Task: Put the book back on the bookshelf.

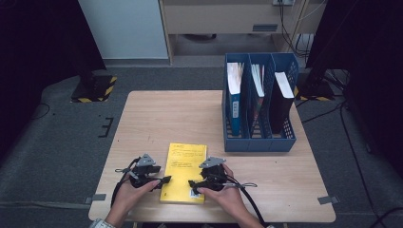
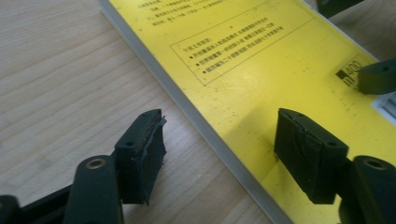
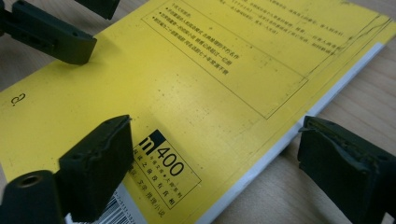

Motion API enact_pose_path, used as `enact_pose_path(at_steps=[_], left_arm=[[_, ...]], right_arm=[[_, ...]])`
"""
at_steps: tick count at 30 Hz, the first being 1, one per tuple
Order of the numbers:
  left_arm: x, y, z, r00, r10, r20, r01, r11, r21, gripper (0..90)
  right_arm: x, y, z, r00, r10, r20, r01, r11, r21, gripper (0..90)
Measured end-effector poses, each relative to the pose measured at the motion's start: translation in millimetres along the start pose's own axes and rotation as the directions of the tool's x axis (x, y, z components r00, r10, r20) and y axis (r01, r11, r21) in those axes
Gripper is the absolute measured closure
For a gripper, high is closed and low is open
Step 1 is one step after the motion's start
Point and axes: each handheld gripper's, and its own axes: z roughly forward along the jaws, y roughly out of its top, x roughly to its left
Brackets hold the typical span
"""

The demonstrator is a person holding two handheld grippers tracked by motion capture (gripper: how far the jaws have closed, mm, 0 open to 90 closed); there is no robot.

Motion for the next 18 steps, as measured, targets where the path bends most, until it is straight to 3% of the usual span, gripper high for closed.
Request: enact_pose_path(at_steps=[5,11,18], left_arm=[[-6.0,-0.8,3.2,0.9987,-0.005,0.050,0.005,1.0000,0.004,40.1],[-10.4,-2.2,2.3,0.9997,-0.011,0.022,0.011,0.9999,0.000,38.0],[-10.2,-0.4,2.2,0.9992,0.012,0.038,-0.013,0.9998,0.014,36.2]], right_arm=[[-0.1,0.1,1.3,1.0000,0.007,-0.001,-0.007,1.000,-0.001,8.9],[-3.1,1.8,4.3,0.9999,0.003,-0.013,-0.003,1.000,-0.014,9.4],[-10.4,5.3,9.0,0.9998,-0.003,-0.017,0.002,1.000,-0.031,10.2]])
